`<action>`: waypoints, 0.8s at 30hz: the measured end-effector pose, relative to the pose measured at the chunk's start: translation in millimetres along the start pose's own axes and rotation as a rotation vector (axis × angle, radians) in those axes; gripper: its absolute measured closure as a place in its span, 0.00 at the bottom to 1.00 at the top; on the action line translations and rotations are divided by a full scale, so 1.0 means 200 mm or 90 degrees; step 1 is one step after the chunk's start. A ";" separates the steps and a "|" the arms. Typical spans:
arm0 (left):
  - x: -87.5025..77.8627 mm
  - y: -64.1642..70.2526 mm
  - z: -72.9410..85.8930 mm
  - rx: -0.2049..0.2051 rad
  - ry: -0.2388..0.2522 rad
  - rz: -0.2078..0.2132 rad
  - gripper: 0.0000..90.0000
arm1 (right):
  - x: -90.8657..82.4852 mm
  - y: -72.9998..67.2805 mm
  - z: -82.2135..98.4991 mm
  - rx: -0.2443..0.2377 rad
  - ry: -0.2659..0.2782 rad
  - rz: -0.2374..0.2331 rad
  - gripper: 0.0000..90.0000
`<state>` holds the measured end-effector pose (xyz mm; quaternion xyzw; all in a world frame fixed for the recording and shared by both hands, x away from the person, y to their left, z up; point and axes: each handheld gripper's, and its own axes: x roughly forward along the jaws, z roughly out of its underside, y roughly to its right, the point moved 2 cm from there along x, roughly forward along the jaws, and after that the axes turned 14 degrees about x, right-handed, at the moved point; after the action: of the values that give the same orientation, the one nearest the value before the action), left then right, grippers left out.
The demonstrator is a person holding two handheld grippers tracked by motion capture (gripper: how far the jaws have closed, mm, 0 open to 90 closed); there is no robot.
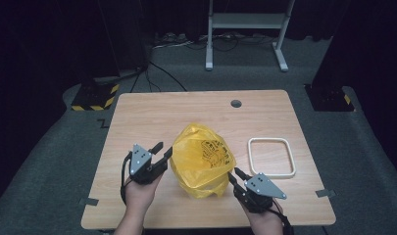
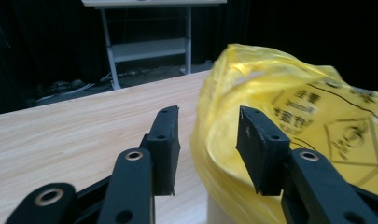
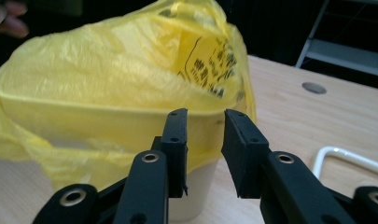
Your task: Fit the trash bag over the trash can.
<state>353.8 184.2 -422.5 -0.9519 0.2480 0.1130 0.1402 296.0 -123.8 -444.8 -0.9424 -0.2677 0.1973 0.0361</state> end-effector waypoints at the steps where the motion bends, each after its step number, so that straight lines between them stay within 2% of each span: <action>1: 0.03 -0.02 -0.01 -0.001 -0.009 0.002 0.67 | 0.00 0.00 0.01 0.002 -0.004 -0.003 0.77; 6: 0.16 -0.10 0.04 -0.010 -0.074 0.006 0.72 | 0.01 -0.02 0.06 0.001 -0.028 -0.004 0.77; 9: 0.22 -0.09 0.07 -0.005 -0.098 0.025 0.72 | 0.02 -0.06 0.09 -0.011 -0.036 -0.008 0.77; 12: 0.22 -0.08 0.10 -0.021 -0.089 0.052 0.74 | 0.03 -0.08 0.10 -0.021 -0.040 -0.011 0.77; 17: 0.17 -0.04 0.13 -0.007 -0.070 0.070 0.76 | 0.05 -0.06 0.10 -0.036 -0.041 0.004 0.75; 20: 0.11 0.00 0.16 -0.017 -0.052 0.069 0.78 | 0.07 0.00 0.07 -0.049 -0.041 0.018 0.76; 21: 0.09 0.02 0.16 -0.021 -0.048 0.071 0.78 | 0.10 0.03 0.05 -0.055 -0.043 0.026 0.76; 23: 0.05 0.07 0.18 -0.022 -0.035 0.079 0.77 | 0.14 0.10 0.02 -0.044 -0.049 0.035 0.76; 24: 0.03 0.10 0.19 -0.011 -0.034 0.087 0.77 | 0.16 0.13 0.00 -0.039 -0.051 0.038 0.76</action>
<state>342.7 177.3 -463.2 -0.9305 0.3078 0.1495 0.1305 334.6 -129.6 -460.9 -0.9420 -0.2467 0.2274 -0.0090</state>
